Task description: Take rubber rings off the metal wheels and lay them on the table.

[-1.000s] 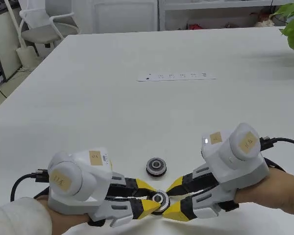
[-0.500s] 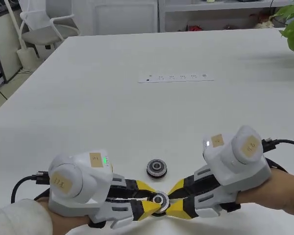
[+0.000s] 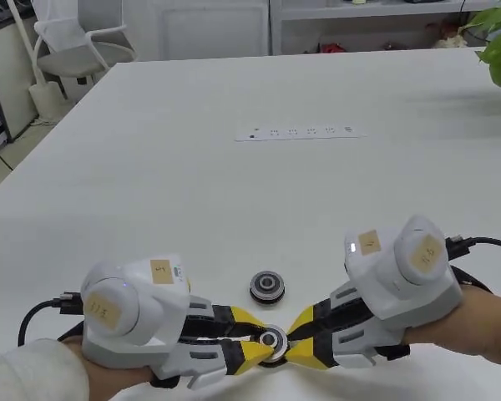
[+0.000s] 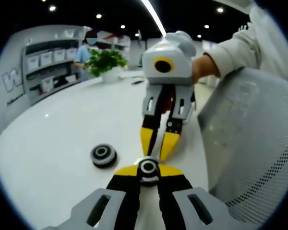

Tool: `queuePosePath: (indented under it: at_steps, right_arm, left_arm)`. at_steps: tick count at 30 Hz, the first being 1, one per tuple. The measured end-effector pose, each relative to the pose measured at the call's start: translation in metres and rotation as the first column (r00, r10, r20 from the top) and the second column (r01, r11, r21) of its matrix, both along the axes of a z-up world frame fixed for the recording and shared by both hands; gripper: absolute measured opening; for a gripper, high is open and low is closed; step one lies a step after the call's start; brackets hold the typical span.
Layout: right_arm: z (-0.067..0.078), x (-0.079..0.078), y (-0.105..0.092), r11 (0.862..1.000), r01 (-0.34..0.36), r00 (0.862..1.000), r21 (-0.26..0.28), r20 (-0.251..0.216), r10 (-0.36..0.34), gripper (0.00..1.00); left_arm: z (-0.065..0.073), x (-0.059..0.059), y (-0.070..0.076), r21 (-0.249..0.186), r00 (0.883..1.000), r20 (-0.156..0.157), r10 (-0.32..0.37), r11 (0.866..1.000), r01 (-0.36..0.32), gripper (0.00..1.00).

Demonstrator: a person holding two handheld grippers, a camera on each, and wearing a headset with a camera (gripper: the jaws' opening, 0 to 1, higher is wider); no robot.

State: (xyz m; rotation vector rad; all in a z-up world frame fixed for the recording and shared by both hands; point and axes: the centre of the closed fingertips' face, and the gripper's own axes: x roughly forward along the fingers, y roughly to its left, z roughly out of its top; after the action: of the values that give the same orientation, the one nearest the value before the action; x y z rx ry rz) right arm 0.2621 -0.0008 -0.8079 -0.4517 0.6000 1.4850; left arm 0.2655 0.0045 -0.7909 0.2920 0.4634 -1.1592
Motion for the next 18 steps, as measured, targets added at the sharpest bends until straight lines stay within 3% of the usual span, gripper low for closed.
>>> queuePosePath:
  at_steps: [5,10,14,18]
  right_arm:
    - [0.0002,0.0038,-0.0015,1.0,0.006,1.0,-0.009,0.018,-0.006,0.01]
    - [0.0,0.0043,-0.0013,1.0,0.012,1.0,-0.016,0.012,-0.012,0.0]
    - [-0.0012,0.0076,-0.0029,0.994,0.107,0.988,-0.037,-0.103,-0.111,0.0]
    - [0.0,0.0091,-0.0044,0.99,0.138,0.977,-0.016,-0.163,-0.139,0.0]
  left_arm:
    - [0.0,0.0,0.0004,-0.002,1.0,-0.002,0.002,1.0,-0.002,0.14]
    - [-0.0001,0.0,0.0003,-0.002,1.0,-0.002,0.002,1.0,-0.002,0.14]
    - [-0.0001,0.0001,0.0004,-0.001,1.0,0.001,0.002,1.0,-0.002,0.14]
    - [-0.0001,0.0002,0.0004,0.001,1.0,0.003,0.0,1.0,0.0,0.14]
